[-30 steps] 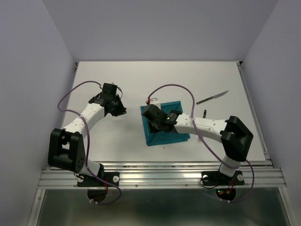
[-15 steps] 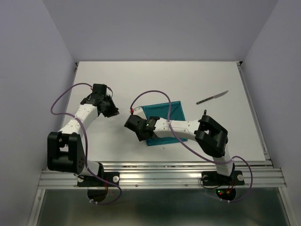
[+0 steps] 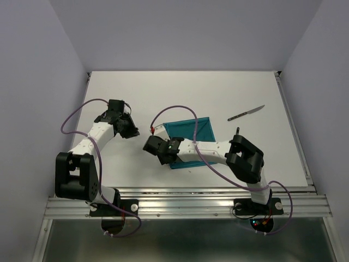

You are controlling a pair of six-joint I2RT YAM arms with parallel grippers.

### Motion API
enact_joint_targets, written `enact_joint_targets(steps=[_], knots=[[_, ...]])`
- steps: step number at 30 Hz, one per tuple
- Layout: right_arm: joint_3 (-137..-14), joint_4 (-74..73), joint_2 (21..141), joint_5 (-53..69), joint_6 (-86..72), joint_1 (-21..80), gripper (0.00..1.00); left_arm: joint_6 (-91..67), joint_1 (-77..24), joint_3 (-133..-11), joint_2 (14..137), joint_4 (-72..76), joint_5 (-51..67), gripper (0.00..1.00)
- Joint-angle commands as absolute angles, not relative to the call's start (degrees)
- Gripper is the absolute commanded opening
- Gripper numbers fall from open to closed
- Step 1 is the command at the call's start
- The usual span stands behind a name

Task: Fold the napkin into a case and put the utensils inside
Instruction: Pick up the upper triangle-folded napkin from the center of the board.

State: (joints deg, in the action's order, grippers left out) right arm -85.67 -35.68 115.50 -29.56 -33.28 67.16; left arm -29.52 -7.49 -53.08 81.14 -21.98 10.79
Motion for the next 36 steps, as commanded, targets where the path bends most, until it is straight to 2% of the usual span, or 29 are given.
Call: enact_joint_targets(steps=[1, 16, 20, 25, 30, 33, 34, 36], knots=[[-85.96, -36.12, 115.93, -31.38, -34.8, 67.5, 0.46, -28.56, -7.29, -52.12, 79.45, -20.83, 11.78, 0.27], [-83.94, -34.54, 118.57, -32.08, -36.3, 67.5, 0.42, -29.44, -7.38, -51.86, 79.72, -19.78, 13.62, 0.27], [-83.76, -34.1, 118.83, -32.08, -36.39, 67.5, 0.35, -29.71, -7.38, -51.15, 79.89, -19.34, 14.76, 0.27], [-83.23, -33.4, 118.39, -32.34, -36.3, 67.5, 0.19, -29.88, -7.38, -50.19, 79.63, -18.63, 15.29, 0.29], [-82.09, -32.26, 116.9, -33.75, -35.42, 67.5, 0.04, -30.41, -8.43, -49.31, 80.33, -17.05, 17.31, 0.38], [-78.85, -28.76, 113.92, -34.01, -33.67, 67.5, 0.01, -31.02, -10.1, -49.04, 81.21, -15.65, 19.33, 0.49], [-77.62, -27.52, 112.86, -34.01, -32.97, 67.5, 0.01, -31.37, -10.72, -49.13, 81.56, -15.3, 19.86, 0.57], [-74.72, -25.24, 109.87, -34.37, -32.52, 67.5, 0.01, -31.73, -11.95, -49.39, 82.52, -14.33, 20.92, 0.63]])
